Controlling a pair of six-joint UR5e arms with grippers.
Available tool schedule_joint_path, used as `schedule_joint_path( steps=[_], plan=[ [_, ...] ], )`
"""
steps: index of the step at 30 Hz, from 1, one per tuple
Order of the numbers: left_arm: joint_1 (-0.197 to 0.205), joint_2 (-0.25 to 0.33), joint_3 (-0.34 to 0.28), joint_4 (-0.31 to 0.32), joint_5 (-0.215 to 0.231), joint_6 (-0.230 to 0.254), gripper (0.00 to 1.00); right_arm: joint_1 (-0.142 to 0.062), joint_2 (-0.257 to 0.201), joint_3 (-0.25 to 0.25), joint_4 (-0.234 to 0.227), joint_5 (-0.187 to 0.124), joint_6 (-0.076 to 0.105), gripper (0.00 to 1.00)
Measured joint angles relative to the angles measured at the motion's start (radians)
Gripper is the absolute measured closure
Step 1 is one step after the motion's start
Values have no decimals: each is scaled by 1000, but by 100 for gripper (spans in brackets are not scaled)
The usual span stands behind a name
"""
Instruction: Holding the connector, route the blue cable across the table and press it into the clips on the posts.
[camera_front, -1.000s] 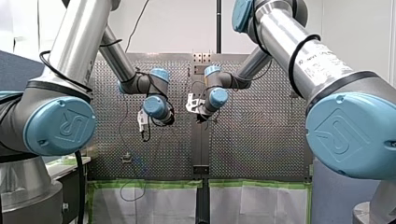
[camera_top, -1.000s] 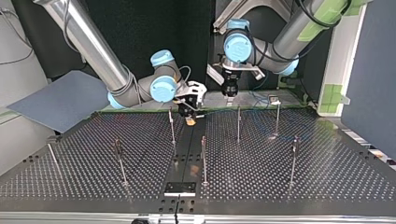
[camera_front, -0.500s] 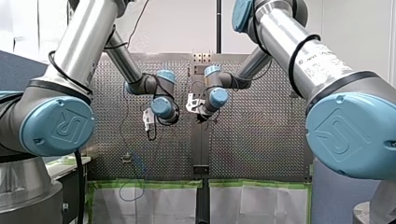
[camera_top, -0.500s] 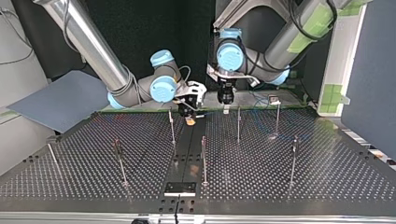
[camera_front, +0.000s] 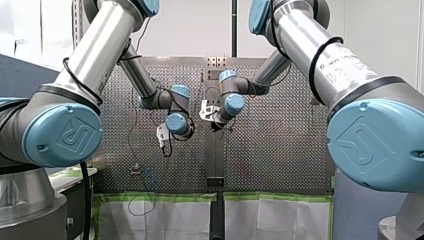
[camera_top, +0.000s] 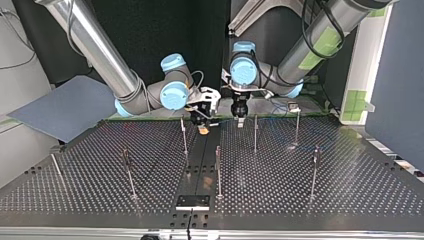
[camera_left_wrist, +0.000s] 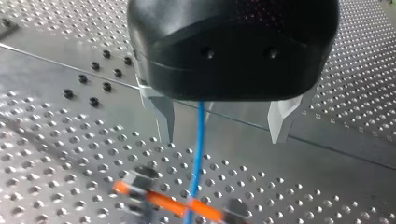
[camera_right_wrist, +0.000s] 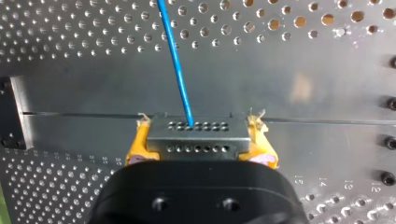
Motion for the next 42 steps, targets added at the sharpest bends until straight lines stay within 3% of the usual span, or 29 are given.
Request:
schedule_joint_path(
  steps=[10, 11, 12, 13, 14, 15, 16, 17, 18, 19, 20, 31, 33, 34, 36, 37, 39, 42],
  plan=[
    [-2, -55, 82, -2, -20, -14, 0, -1, 0, 0, 0, 0, 0, 100],
    [-2, -56, 89, -7, -24, -14, 5, -1, 0, 0, 0, 0, 0, 100],
    [-2, -56, 93, -12, -28, -14, 20, -2, 0, 0, 0, 0, 0, 100],
    [-3, -57, 96, -16, -33, -14, 20, -2, 0, 0, 0, 0, 0, 100],
    [-4, -57, 99, -21, -41, -14, 42, -2, 0, -1, 0, 0, 0, 100],
    [-4, -57, 100, -25, -48, -13, 58, -3, 0, -1, 0, 0, 0, 100],
    [-5, -57, 101, -28, -55, -13, 58, -3, 0, -1, 0, 0, 0, 100],
    [-7, -57, 101, -31, -64, -12, 81, -3, 0, -1, 0, 0, 0, 100],
    [-7, -57, 101, -33, -70, -11, 93, -3, 0, -1, 0, 0, 0, 100],
    [-8, -57, 102, -34, -77, -11, 93, -3, 0, -2, 0, 0, 0, 100],
    [-9, -57, 102, -35, -86, -12, 100, -3, 0, -2, 1, -1, 0, 100],
    [-17, -53, 102, -81, -99, -6, 100, -8, -2, -3, 9, -1, 0, 100],
    [-19, -51, 102, -91, -98, -4, 89, -8, -3, -3, 9, -1, 0, 100],
    [-20, -50, 102, -94, -97, -4, 89, -9, -3, -3, 9, -1, 1, 100],
    [-23, -49, 102, -99, -94, -4, 62, -9, -3, -3, 9, -1, 1, 100],
    [-23, -49, 102, -100, -91, -4, 62, -9, -3, -3, 9, -1, 1, 100],
    [-24, -48, 102, -102, -78, -5, 37, -10, -3, -2, 9, -1, 1, 100],
    [-24, -48, 102, -104, -62, -7, 40, -11, -3, -1, 9, 0, 2, 100]
  ],
)
